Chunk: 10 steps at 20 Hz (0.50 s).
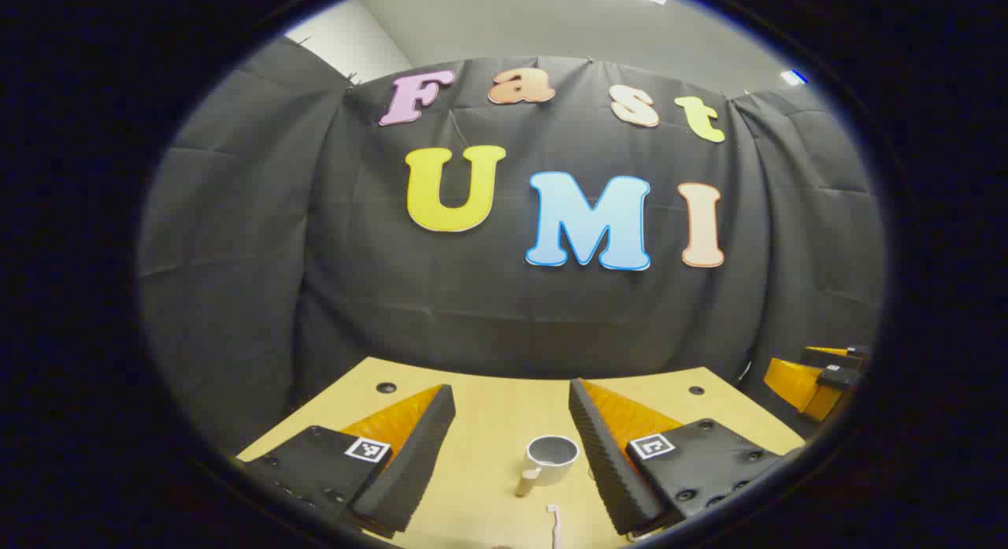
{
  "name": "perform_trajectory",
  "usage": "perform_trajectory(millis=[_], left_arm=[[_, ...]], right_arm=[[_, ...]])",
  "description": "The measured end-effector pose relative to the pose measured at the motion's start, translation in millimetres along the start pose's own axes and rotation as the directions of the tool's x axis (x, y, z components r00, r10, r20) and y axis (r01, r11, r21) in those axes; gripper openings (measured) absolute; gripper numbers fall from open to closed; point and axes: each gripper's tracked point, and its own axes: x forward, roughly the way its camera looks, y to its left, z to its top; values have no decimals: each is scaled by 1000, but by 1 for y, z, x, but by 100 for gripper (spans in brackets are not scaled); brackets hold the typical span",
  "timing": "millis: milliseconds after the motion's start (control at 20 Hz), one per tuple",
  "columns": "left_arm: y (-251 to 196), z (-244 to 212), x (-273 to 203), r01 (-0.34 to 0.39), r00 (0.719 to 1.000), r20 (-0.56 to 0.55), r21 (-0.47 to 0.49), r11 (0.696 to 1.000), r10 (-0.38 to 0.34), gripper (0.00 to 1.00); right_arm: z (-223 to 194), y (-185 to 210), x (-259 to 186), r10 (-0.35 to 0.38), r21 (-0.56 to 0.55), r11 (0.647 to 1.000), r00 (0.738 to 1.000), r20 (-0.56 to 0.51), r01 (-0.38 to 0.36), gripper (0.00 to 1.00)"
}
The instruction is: Put the toothbrush and toothpaste on the desktop into the cup, then pick up the cup and place it on the coaster on the desktop.
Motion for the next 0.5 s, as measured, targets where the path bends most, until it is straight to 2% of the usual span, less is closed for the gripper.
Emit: perform_trajectory(millis=[100,150,200,300,450,500], left_arm=[[-1,2,1,5,1000,-8,10,1000,-5,99],[-2,0,1,13,1000,-13,14,1000,-13,94],[-7,-2,1,22,1000,-17,21,1000,-21,99],[-17,-3,3,31,999,-17,42,999,-31,99],[-26,-1,3,40,999,-10,67,997,-40,89],[-26,-2,4,33,999,-9,77,996,-33,94]], right_arm=[[-3,-3,2,3,-1,1000,1000,-15,-3,93],[-4,-5,4,-4,-6,1000,1000,-17,4,93],[-2,-8,6,-9,-8,1000,1000,-18,8,93],[-3,-13,6,-6,3,1000,1000,-22,6,93],[-5,-17,4,-7,10,1000,1000,-26,7,93],[-6,-18,4,-6,10,1000,1000,-30,6,92]])
